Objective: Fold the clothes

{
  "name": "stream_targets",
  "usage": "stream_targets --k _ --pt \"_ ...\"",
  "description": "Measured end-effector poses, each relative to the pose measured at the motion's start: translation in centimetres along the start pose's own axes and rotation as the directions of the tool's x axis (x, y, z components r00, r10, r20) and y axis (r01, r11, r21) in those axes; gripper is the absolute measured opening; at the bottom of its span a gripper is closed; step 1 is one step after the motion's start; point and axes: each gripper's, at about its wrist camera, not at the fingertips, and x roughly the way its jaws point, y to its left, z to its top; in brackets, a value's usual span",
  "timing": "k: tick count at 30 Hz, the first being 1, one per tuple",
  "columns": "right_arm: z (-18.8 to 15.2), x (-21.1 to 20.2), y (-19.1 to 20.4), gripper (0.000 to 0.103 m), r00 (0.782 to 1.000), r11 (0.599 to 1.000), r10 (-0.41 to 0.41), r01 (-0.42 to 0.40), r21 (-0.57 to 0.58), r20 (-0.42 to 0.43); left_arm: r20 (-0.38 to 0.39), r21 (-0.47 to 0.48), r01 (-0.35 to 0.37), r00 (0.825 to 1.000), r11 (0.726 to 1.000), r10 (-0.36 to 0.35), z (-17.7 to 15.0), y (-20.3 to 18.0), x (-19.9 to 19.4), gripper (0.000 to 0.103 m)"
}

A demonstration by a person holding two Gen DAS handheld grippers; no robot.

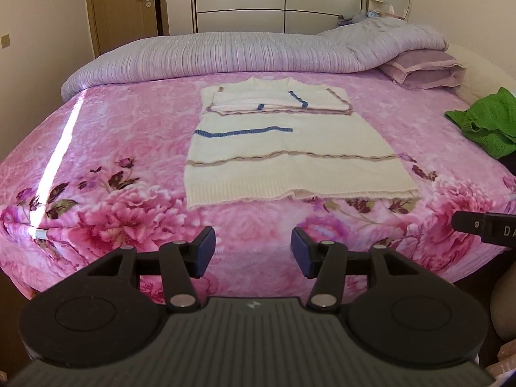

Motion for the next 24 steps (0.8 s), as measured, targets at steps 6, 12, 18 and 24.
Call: stream_targets --k 6,12,18,24 --pt "0.1 0.0 -0.1 0.06 1.0 1.0 -0.002 0.002 -0.004 0.002 -0.002 -0.004 0.001 1.0 1.0 -0.001 0.1 0.0 0.2 0.048" --pt "0.6 0.9 -0.3 0.061 1.0 1.0 -0.001 0.001 0.005 -0.004 -0.017 0.002 0.016 1.0 1.0 -0.016 0.5 0.2 1.1 0.049" --pt "1.6 1.8 -3.7 0.061 0.983 0.984 0.12 -0.136 0.113 0.141 -0.01 -0.116 0.182 0.983 0.977 -0.184 1.2 5.4 4.2 0.057" --pt "3.2 8.4 -10.5 0.06 0.975 0.938 0.2 -0.219 0.269 0.096 -0.023 -0.39 0.239 0.963 0.89 -0.269 1.6 13.8 11.4 0.057"
